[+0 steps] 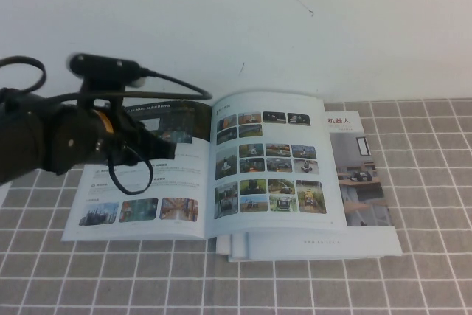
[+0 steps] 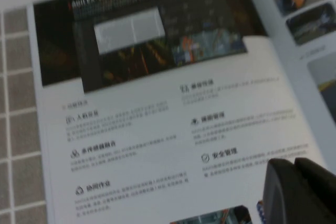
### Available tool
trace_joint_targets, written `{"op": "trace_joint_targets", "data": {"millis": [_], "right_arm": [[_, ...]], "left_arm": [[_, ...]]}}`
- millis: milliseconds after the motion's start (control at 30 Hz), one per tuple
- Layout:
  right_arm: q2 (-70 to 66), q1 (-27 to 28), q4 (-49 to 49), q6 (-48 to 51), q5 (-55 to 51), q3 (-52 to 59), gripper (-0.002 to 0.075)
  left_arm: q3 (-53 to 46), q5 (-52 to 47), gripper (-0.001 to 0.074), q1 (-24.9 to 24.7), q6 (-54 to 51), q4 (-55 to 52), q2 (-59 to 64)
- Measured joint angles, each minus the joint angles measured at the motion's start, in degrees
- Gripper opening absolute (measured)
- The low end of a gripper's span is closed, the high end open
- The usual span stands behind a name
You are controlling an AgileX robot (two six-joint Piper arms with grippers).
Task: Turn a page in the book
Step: Open the closed book
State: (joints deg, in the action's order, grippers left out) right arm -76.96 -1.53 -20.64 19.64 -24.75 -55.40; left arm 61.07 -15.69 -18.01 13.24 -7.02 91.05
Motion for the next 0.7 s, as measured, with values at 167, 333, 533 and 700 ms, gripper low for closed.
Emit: {"op": "trace_joint_targets", "data": {"millis": [167, 333, 533, 700], "right_arm": [[-10.0, -2.7, -11.6, 12.6, -6.9, -7.7, -0.0001], [-18.2, -6.6, -25.4, 27.2, -7.5, -11.6, 0.0], [-26.1, -10.4, -36.0, 42.0, -7.3, -14.6, 0.0169], [-32.4, -10.4, -40.5, 44.0, -6.5, -17.4, 0.0323]], "left_arm": [[0.0, -0.3, -0.0004, 0.0, -0.2, 0.4, 5.7], [0.3, -0.6, -0.0004, 0.7, -0.2, 0.3, 8.0], [0.4, -0.7, -0.0004, 3.8, 0.7, 0.3, 9.9], [0.4, -0.7, -0.0004, 5.0, 2.3, 0.2, 11.6]]}}
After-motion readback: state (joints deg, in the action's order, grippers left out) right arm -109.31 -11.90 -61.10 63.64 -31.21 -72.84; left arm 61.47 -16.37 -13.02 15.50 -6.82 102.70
